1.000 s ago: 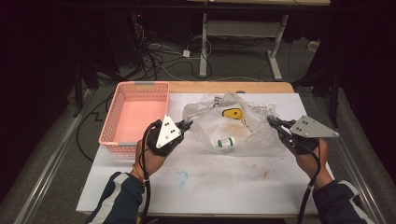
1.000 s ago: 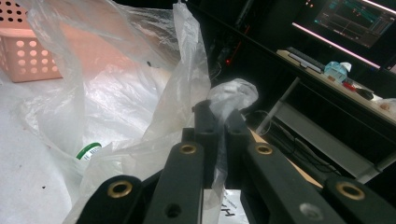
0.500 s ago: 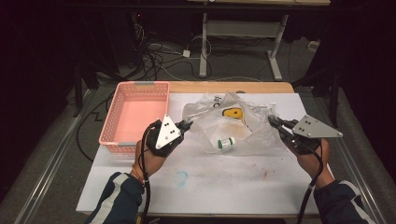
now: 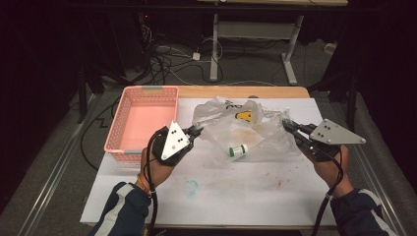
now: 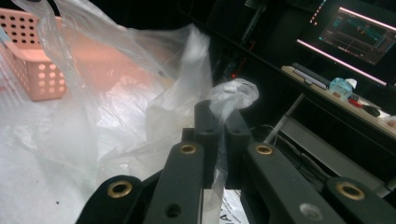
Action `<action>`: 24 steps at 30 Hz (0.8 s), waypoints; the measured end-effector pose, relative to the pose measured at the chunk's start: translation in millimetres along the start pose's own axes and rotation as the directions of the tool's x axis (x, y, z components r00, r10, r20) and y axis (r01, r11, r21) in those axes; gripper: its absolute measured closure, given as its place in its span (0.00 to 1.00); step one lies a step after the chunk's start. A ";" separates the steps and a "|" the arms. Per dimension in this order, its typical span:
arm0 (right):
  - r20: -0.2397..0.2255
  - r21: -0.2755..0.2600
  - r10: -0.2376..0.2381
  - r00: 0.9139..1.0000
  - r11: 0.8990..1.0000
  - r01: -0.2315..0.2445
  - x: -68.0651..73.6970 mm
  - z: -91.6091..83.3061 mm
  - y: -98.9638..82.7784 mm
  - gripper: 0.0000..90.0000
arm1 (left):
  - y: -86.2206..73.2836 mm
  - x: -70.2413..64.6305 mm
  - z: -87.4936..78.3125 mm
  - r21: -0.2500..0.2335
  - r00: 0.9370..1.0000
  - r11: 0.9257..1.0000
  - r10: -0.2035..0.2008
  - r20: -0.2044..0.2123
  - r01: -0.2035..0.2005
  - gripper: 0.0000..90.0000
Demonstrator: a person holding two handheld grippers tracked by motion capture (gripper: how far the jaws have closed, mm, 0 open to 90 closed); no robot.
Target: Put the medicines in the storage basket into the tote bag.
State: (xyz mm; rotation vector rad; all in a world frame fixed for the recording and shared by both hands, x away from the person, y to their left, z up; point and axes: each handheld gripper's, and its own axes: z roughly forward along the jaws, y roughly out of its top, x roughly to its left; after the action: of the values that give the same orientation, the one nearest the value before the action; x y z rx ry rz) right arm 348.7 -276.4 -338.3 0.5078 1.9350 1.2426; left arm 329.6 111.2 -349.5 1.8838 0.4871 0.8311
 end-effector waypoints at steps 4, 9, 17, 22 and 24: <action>-0.003 -0.020 -0.005 1.000 1.000 0.005 1.7 -4.1 6.2 0.99 | 3.0 -2.4 -5.5 -0.004 1.000 1.000 0.014 0.003 -0.014 0.94; -0.019 -0.035 -0.016 1.000 0.999 0.015 6.4 -8.0 13.9 0.99 | 7.1 -4.3 -14.8 -0.019 1.000 1.000 0.021 -0.001 -0.021 0.94; -0.042 -0.064 -0.030 0.999 0.998 0.028 15.4 -9.3 26.3 0.99 | 21.6 -13.3 -29.7 -0.065 0.999 0.997 0.049 0.008 -0.048 0.94; -0.046 -0.068 -0.042 0.998 0.997 0.039 18.8 -5.8 29.3 0.99 | 25.5 -10.5 -19.1 -0.061 0.999 0.997 0.042 0.015 -0.041 0.94; -0.043 -0.059 -0.029 0.999 0.998 0.026 16.8 -1.0 28.5 0.99 | 25.9 -6.6 -9.9 -0.056 0.999 0.998 0.025 0.021 -0.024 0.94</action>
State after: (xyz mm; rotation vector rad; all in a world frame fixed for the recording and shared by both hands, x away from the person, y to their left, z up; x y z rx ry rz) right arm 335.4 -252.9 -319.1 0.4257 1.9301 1.2982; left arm 317.2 101.8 -325.6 1.8493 0.4240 0.8317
